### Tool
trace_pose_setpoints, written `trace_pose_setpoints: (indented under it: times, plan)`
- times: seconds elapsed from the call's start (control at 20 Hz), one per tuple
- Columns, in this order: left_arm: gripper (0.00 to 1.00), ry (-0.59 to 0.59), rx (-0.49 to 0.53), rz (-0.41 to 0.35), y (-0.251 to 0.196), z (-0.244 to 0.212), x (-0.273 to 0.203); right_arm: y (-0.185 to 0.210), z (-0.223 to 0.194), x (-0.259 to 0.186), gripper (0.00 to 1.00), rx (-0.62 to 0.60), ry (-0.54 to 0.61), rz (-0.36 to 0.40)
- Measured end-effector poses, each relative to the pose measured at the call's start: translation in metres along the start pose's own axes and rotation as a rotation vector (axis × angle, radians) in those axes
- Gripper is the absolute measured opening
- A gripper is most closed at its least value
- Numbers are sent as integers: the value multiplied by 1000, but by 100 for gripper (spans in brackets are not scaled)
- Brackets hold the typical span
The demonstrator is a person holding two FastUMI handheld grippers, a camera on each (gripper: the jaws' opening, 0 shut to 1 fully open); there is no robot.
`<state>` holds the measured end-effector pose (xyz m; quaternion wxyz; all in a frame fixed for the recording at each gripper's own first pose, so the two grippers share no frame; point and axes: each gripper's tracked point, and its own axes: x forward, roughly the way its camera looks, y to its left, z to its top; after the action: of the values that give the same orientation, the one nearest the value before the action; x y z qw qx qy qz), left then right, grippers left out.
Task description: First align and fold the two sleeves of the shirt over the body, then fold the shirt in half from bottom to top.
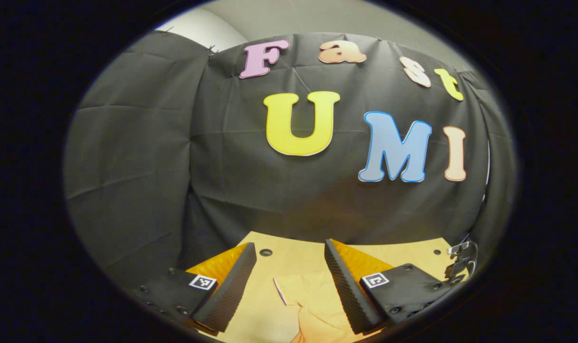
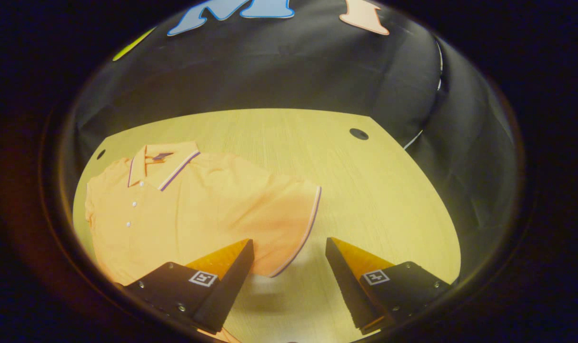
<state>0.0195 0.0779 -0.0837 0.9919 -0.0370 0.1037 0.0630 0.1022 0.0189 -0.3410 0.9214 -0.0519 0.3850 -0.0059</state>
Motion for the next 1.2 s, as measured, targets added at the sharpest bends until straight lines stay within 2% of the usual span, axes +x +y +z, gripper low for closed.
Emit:
trace_pose_setpoints:
  times: [0.25, 0.5, 0.65, 0.7, 0.8, 0.9, 0.95, 1.0, 1.1, 1.2]
  plan:
    - [94, 2, 8, -5, -9, 3, 7, 1, -12, 8, 95, 39, 27, 10]
    - [95, 8, 2, -15, -13, -2, 8, 0, -14, 8, 95, 143, 42, 53]
    - [95, 8, 5, -23, -17, -1, 9, 4, -16, 10, 91, 128, 55, 61]
    - [95, 8, 8, -24, -17, -1, 8, 3, -15, 9, 82, 126, 59, 60]
    - [95, 10, 10, -27, -19, -2, 10, 7, -15, 12, 80, 128, 64, 81]
    - [95, 14, 10, -27, -19, -4, 10, 7, -13, 12, 41, 130, 73, 81]
    - [95, 15, 9, -27, -19, -3, 10, 7, -13, 12, 41, 126, 78, 84]
    - [95, 16, 9, -29, -20, -4, 9, 15, -13, 15, 41, 140, 85, 122]
    - [95, 17, 14, -26, -19, -4, 10, 18, -11, 13, 7, 160, 108, 128]
    - [95, 17, 11, -27, -19, -3, 10, 17, -9, 12, 7, 163, 114, 143]
